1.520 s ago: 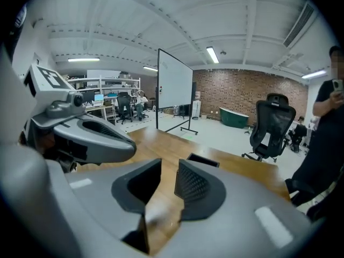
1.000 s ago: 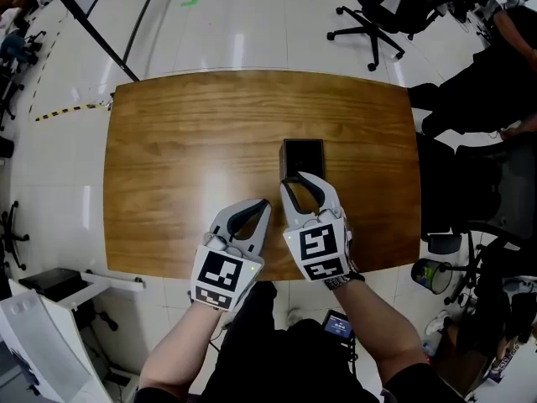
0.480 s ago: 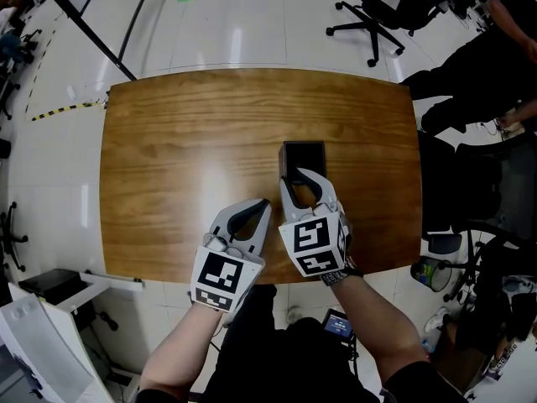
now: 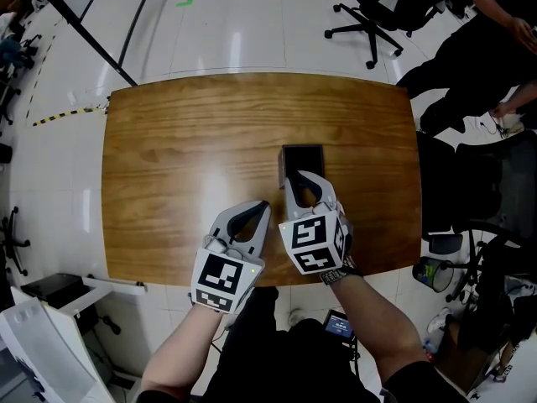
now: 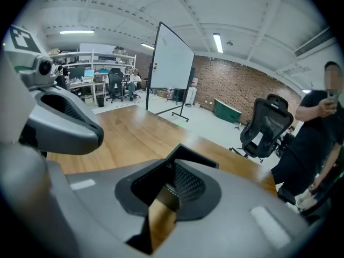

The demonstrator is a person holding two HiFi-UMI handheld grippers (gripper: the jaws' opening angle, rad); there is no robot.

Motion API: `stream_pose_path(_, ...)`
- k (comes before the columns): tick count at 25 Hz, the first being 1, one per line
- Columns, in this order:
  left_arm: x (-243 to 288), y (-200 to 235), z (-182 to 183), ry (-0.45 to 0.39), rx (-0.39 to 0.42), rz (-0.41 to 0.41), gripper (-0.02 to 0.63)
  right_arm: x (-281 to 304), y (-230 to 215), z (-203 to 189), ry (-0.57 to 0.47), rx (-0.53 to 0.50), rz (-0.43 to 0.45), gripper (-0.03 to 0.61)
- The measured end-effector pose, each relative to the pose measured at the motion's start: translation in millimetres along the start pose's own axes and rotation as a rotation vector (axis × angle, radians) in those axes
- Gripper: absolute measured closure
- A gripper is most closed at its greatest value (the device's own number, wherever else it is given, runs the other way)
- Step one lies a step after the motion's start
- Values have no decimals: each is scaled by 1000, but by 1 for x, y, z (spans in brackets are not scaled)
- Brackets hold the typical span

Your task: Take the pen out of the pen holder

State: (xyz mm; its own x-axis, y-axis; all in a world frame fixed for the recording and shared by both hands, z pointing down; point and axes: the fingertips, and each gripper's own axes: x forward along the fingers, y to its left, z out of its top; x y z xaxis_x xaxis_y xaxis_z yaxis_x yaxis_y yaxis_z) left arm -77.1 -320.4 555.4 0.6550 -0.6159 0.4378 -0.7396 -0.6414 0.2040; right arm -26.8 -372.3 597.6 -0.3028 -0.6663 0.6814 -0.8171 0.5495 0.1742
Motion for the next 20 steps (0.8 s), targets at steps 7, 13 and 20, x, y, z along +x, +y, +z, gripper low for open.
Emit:
stream_pose_path(7, -1, -2, 5, -6, 11, -1, 609, -7, -12, 3, -10, 4, -34, 537)
stream_pose_path(13, -3, -6, 14, -19, 22, -6, 609, -22, -21, 14, -50, 3, -62, 538)
stream_pose_path(20, -13, -18, 33, -46, 54, -15, 609, -52, -29, 32, -103, 2, -94, 538)
